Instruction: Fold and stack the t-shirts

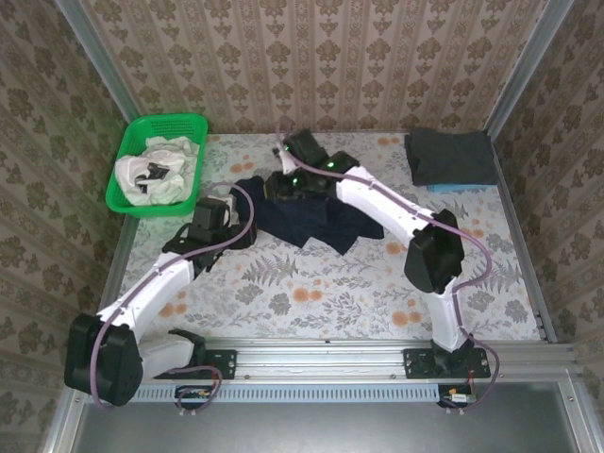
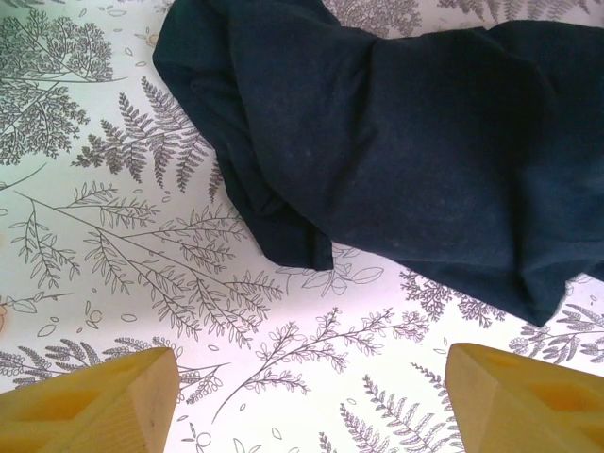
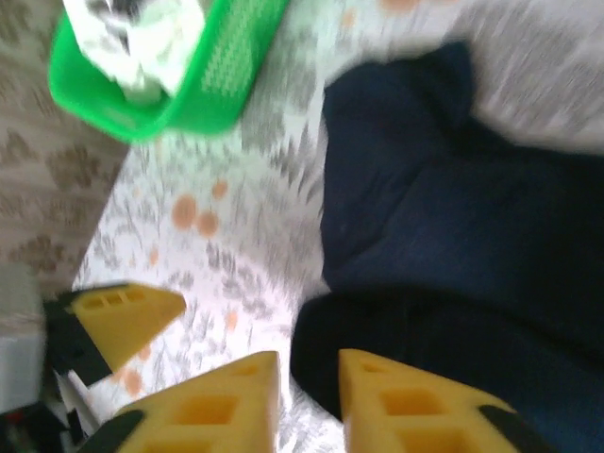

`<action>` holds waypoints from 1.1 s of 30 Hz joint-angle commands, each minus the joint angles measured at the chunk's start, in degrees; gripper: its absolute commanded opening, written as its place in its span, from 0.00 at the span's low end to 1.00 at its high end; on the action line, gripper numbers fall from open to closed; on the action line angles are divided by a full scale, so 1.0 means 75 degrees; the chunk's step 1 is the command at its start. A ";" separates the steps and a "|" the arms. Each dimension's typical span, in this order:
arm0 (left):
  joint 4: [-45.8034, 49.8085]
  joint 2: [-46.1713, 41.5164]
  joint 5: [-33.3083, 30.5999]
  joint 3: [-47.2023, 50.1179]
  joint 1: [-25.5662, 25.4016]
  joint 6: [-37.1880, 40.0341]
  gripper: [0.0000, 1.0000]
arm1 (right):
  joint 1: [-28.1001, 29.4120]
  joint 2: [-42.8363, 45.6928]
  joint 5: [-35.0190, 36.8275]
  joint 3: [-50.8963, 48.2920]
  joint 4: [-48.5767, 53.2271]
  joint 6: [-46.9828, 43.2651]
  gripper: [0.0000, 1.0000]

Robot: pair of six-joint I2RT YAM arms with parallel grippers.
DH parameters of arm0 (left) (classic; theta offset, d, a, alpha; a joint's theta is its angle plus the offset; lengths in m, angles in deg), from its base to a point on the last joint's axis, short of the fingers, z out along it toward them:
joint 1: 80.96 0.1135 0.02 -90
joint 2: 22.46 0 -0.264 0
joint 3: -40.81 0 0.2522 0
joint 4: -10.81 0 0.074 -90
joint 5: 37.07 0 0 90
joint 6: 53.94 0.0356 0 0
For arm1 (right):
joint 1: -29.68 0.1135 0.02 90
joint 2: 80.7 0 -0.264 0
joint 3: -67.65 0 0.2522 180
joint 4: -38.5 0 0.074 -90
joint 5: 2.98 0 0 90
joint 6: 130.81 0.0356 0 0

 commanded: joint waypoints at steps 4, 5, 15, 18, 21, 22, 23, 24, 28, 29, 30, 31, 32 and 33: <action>-0.0721 -0.0212 0.0609 0.0493 0.0005 0.0045 0.78 | -0.0395 0.2149 0.0245 -0.2452 -0.0393 0.0116 0.54; -0.0860 -0.0146 0.0723 0.0523 -0.0063 0.0031 0.80 | -0.0558 0.2606 0.0433 -0.3091 -0.0630 0.0168 0.55; -0.1441 0.2109 0.1143 -0.0409 -0.0339 0.0014 0.94 | -0.2963 0.3235 0.0953 -0.5537 -0.1122 0.0176 0.58; -0.1491 0.2641 0.1017 -0.0697 -0.0164 0.0290 0.94 | -0.3171 0.2441 0.0891 -0.4944 -0.1031 0.0122 0.57; -0.1363 0.3097 0.1175 -0.1004 0.0081 0.0567 0.90 | -0.3192 0.1928 0.1461 -0.4673 -0.0530 0.0091 0.58; -0.1323 0.3233 0.1296 -0.1054 0.0154 0.0656 0.87 | -0.3214 0.1871 0.1683 -0.4790 -0.0607 0.0107 0.58; -0.1376 0.3344 0.1399 -0.1069 0.0223 0.0684 0.84 | -0.3244 0.1806 0.1761 -0.4913 -0.0658 0.0111 0.58; -0.1488 0.3466 0.1669 -0.1050 0.0325 0.0697 0.78 | -0.3307 0.1705 0.1705 -0.4987 -0.0891 0.0127 0.58; -0.1921 0.3754 0.3249 -0.1129 0.0534 0.0561 0.66 | -0.3439 0.1654 0.1526 -0.5367 -0.0951 0.0253 0.57; -0.2013 0.3762 0.3486 -0.1107 0.0496 0.0547 0.66 | -0.3449 0.1769 0.1579 -0.5556 -0.1039 0.0282 0.57; -0.2107 0.3740 0.3715 -0.1066 0.0471 0.0507 0.66 | -0.3458 0.1926 0.1622 -0.5737 -0.1085 0.0311 0.57; -0.2209 0.3713 0.3819 -0.1016 0.0435 0.0470 0.65 | -0.3494 0.2087 0.1648 -0.5920 -0.1105 0.0325 0.56; -0.2319 0.3709 0.3930 -0.0962 0.0411 0.0444 0.63 | -0.3542 0.2216 0.1654 -0.6095 -0.1162 0.0350 0.55; -0.2421 0.3723 0.4040 -0.0936 0.0394 0.0411 0.58 | -0.3601 0.2354 0.1643 -0.6283 -0.1236 0.0406 0.54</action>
